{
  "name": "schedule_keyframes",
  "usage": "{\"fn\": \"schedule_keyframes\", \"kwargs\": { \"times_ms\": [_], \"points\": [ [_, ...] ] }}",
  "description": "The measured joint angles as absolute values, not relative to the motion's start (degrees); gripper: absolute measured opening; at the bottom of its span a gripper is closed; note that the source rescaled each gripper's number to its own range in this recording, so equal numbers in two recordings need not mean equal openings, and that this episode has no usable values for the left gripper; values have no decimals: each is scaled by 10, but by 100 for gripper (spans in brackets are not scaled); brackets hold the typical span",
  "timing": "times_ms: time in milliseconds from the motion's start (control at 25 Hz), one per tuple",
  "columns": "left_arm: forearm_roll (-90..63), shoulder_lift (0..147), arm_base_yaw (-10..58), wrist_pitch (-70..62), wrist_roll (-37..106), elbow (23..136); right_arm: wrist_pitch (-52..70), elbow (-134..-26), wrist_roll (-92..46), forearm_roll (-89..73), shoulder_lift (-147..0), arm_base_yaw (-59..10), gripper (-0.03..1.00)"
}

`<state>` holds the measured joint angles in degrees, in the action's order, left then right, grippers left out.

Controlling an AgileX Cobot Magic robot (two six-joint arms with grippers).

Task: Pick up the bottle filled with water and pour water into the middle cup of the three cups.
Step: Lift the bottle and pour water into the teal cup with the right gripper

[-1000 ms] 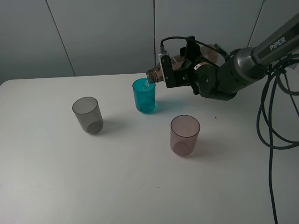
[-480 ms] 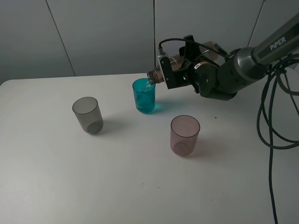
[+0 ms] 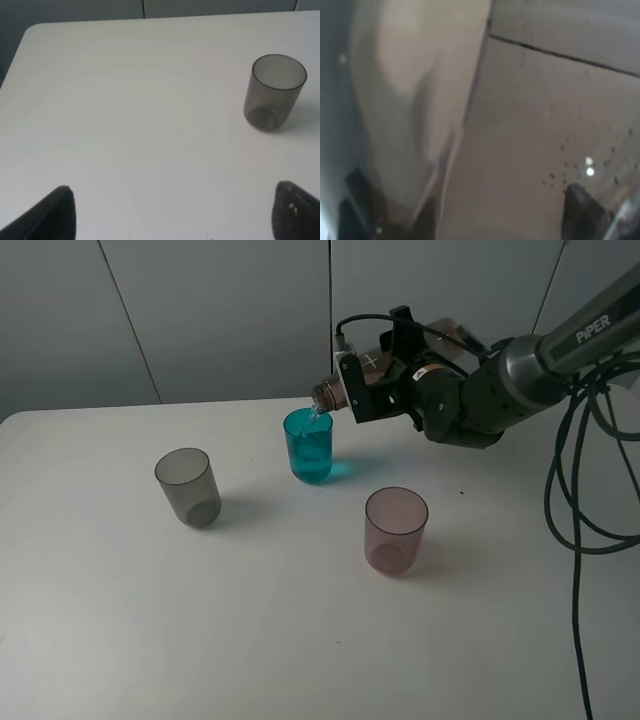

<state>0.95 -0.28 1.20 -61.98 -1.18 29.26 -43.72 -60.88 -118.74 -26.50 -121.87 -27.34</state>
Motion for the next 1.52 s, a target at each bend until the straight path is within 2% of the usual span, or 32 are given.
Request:
{"fn": "schedule_keyframes", "kwargs": {
  "times_ms": [1520],
  "points": [
    [9, -3, 12, -620, -12, 293, -442, -630, -1197, -170, -1219, -273, 3]
  ]
}}
